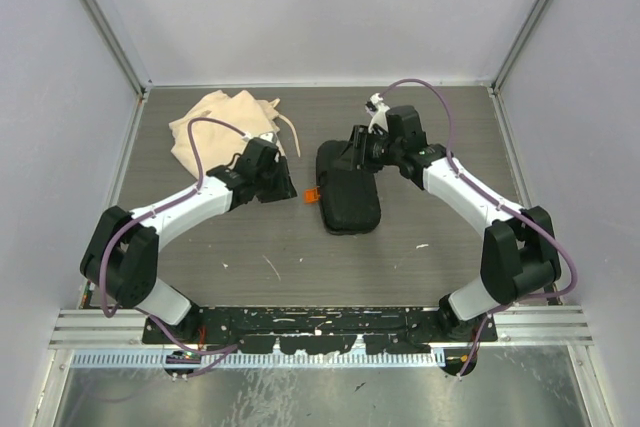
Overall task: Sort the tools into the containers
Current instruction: Close the storage box at the center of the board.
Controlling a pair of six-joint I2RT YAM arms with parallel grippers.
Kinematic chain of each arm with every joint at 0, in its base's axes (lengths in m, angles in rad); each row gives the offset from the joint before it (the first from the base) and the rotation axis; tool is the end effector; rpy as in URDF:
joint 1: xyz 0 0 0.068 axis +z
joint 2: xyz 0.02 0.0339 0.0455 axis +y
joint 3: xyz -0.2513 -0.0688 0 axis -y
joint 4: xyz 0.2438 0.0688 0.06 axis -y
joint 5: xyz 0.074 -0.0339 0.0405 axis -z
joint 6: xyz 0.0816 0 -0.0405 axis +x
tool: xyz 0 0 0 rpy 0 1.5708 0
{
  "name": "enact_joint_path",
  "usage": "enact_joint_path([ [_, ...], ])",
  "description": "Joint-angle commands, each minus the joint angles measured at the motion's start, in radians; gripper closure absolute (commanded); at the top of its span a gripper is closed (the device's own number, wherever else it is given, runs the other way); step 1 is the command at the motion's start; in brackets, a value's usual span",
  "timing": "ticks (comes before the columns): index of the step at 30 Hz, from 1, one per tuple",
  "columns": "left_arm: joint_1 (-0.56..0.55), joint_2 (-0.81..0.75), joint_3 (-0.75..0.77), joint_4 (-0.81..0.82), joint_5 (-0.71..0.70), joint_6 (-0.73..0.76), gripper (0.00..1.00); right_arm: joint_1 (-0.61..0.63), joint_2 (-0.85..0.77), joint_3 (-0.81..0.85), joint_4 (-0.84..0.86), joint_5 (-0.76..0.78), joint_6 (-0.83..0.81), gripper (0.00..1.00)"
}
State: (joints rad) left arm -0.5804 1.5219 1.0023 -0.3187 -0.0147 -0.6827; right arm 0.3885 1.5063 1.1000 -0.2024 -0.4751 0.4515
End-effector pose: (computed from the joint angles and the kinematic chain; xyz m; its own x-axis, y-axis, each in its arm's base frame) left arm 0.2960 -0.1927 0.1798 -0.8231 -0.2146 -0.5257 0.0268 0.9101 -0.4134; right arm 0.3299 0.1753 0.2392 -0.7747 0.1022 -0.6241 -0.3847 0.7071 0.5933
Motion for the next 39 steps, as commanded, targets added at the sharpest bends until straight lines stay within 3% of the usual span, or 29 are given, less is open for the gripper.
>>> enact_joint_path([
  [1,0.012,-0.044,-0.006,0.012,-0.022,0.017,0.60,-0.005,-0.014,0.040,0.106,-0.033,0.014,0.52],
  [5,0.016,-0.041,-0.011,0.017,-0.015,0.017,0.58,-0.005,-0.028,0.026,0.136,-0.013,0.025,0.47],
  [12,0.022,-0.012,-0.001,0.029,-0.001,0.000,0.45,-0.004,-0.019,0.051,-0.046,0.296,-0.036,0.36],
  [16,0.023,0.002,0.006,0.053,0.012,-0.011,0.36,-0.005,0.000,0.043,-0.088,0.373,-0.067,0.19],
  [22,0.025,0.033,0.016,0.086,0.031,-0.031,0.33,-0.005,0.033,0.027,-0.101,0.383,-0.106,0.01],
  [27,0.031,0.073,0.025,0.125,0.075,-0.064,0.30,-0.005,0.094,0.023,-0.099,0.341,-0.120,0.00],
  [37,0.043,0.162,0.041,0.203,0.150,-0.137,0.13,-0.013,0.186,-0.021,-0.031,0.239,-0.094,0.00],
  [39,0.045,0.176,0.041,0.214,0.163,-0.148,0.05,-0.013,0.194,-0.044,-0.013,0.228,-0.083,0.01],
])
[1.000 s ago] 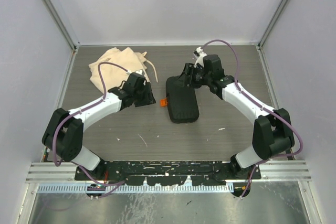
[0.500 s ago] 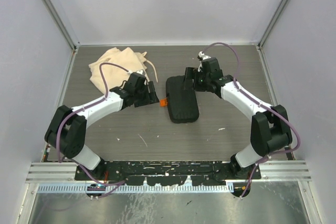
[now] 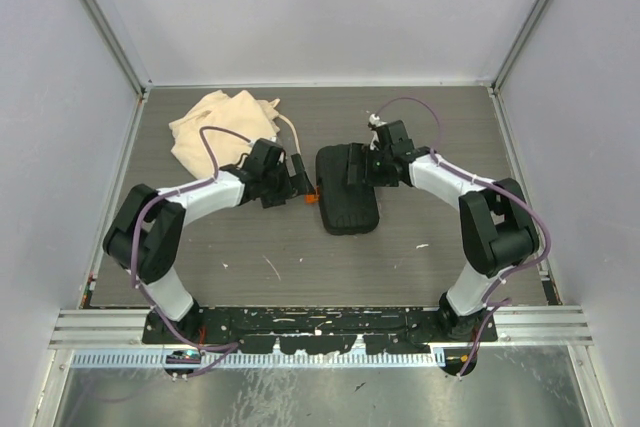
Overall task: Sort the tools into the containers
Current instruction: Close the storage box at the center of the board.
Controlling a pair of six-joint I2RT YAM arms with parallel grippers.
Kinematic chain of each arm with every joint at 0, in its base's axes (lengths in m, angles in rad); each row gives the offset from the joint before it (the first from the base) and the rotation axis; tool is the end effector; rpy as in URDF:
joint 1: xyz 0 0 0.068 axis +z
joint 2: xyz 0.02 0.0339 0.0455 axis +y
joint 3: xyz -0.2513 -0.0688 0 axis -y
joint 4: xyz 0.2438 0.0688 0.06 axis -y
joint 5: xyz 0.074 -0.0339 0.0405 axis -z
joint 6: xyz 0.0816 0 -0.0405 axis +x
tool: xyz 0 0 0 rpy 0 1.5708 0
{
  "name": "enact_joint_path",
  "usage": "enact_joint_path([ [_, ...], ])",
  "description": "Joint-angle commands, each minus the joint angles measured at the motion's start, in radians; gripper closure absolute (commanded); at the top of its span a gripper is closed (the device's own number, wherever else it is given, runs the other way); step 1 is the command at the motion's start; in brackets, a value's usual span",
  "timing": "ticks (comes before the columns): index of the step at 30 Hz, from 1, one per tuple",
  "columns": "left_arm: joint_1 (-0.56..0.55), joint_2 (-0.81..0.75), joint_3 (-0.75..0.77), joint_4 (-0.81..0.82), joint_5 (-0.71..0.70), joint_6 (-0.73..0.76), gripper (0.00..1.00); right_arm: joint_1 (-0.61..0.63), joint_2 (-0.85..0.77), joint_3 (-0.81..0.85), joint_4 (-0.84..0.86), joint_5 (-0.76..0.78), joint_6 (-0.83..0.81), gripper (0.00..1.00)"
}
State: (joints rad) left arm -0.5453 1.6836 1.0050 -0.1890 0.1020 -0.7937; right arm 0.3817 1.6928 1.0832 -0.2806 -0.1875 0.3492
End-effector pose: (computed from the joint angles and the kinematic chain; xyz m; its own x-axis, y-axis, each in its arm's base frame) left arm 0.3172 -0.2022 0.1385 -0.8653 -0.3046 -0.3981 -0.0637 0.8545 -0.5155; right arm 0.3487 0.1563 0.1527 -0.8402 0.0250 -0.5417 -0.1994 0.9147 0.3514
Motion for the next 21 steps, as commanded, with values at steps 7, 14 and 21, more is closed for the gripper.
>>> enact_joint_path([
  [7,0.014,0.067,0.032,0.136,0.105,-0.071,0.00,-0.008,0.001,-0.133,0.096,-0.044,0.070,0.07],
  [14,0.015,0.114,0.018,0.189,0.125,-0.084,0.01,-0.009,-0.023,-0.195,0.132,-0.064,0.103,0.10],
  [21,0.035,0.110,-0.087,0.396,0.196,-0.156,0.01,-0.006,-0.009,-0.188,0.130,-0.082,0.099,0.12],
])
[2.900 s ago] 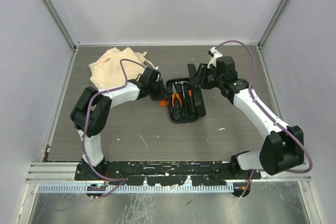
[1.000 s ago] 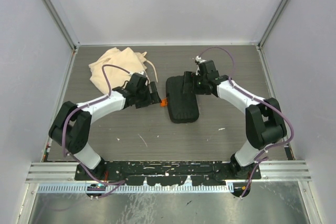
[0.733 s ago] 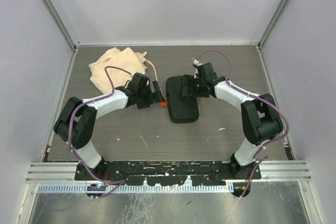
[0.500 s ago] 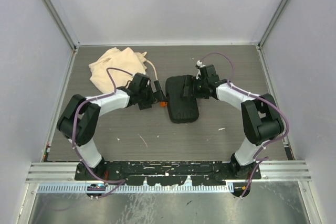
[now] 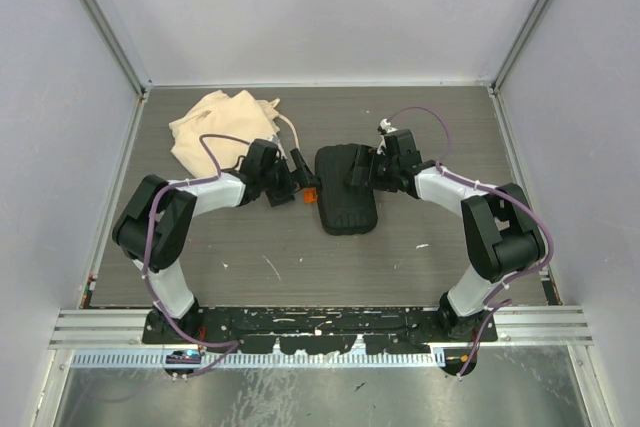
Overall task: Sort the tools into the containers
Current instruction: Close the storage box at the center of the board.
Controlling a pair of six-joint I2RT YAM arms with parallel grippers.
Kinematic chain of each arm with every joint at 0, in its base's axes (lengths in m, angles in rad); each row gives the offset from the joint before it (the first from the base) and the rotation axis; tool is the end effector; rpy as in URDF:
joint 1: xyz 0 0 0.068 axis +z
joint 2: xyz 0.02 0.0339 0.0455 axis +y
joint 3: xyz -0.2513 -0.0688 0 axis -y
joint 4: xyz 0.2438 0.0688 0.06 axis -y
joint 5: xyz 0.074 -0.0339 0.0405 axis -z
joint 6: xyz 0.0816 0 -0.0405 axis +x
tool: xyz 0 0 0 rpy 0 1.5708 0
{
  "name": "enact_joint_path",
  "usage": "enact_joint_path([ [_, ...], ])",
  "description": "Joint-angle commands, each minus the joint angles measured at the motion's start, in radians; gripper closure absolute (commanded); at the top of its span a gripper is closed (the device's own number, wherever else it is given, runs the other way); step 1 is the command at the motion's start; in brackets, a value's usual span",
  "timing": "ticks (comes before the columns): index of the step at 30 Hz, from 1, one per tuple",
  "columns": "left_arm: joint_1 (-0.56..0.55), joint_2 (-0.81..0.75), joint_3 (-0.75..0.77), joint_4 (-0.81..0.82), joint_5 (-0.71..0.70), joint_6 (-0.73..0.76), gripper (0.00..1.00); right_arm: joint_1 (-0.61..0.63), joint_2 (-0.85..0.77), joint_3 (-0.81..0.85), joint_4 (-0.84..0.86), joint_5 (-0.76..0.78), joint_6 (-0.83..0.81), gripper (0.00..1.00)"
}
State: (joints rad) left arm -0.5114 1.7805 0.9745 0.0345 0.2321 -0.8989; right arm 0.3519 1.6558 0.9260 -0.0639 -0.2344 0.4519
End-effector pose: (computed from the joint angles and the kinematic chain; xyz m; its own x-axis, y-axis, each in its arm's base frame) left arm 0.3347 -0.2094 0.1180 -0.8638 -0.3887 -0.3207 -0.0899 0.7451 -0.6609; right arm 0.3413 0.1455 0.1367 -0.8152 0.1531 -0.5585 -0.1469 0.8782 0.4552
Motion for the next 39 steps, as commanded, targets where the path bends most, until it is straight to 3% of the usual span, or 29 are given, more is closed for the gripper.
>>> enact_joint_path([
  [1,0.004,0.015,-0.068,0.198,0.075,-0.058,0.01,0.022,0.031,-0.029,-0.086,-0.036,-0.004,0.12],
  [9,0.010,0.071,-0.087,0.344,0.145,-0.118,0.02,0.022,0.045,-0.021,-0.092,-0.046,-0.012,0.13],
  [21,-0.001,0.054,-0.064,0.185,0.099,-0.054,0.00,0.022,0.053,-0.016,-0.087,-0.049,-0.013,0.13],
  [28,-0.009,0.046,-0.027,0.170,0.104,-0.050,0.12,0.023,0.055,-0.021,-0.087,-0.049,-0.015,0.13],
  [31,-0.022,0.033,0.006,0.106,0.079,-0.022,0.19,0.022,0.052,-0.025,-0.085,-0.048,-0.015,0.13],
  [39,-0.073,-0.022,0.084,-0.066,-0.035,0.055,0.26,0.023,0.054,-0.035,-0.071,-0.052,-0.006,0.13],
])
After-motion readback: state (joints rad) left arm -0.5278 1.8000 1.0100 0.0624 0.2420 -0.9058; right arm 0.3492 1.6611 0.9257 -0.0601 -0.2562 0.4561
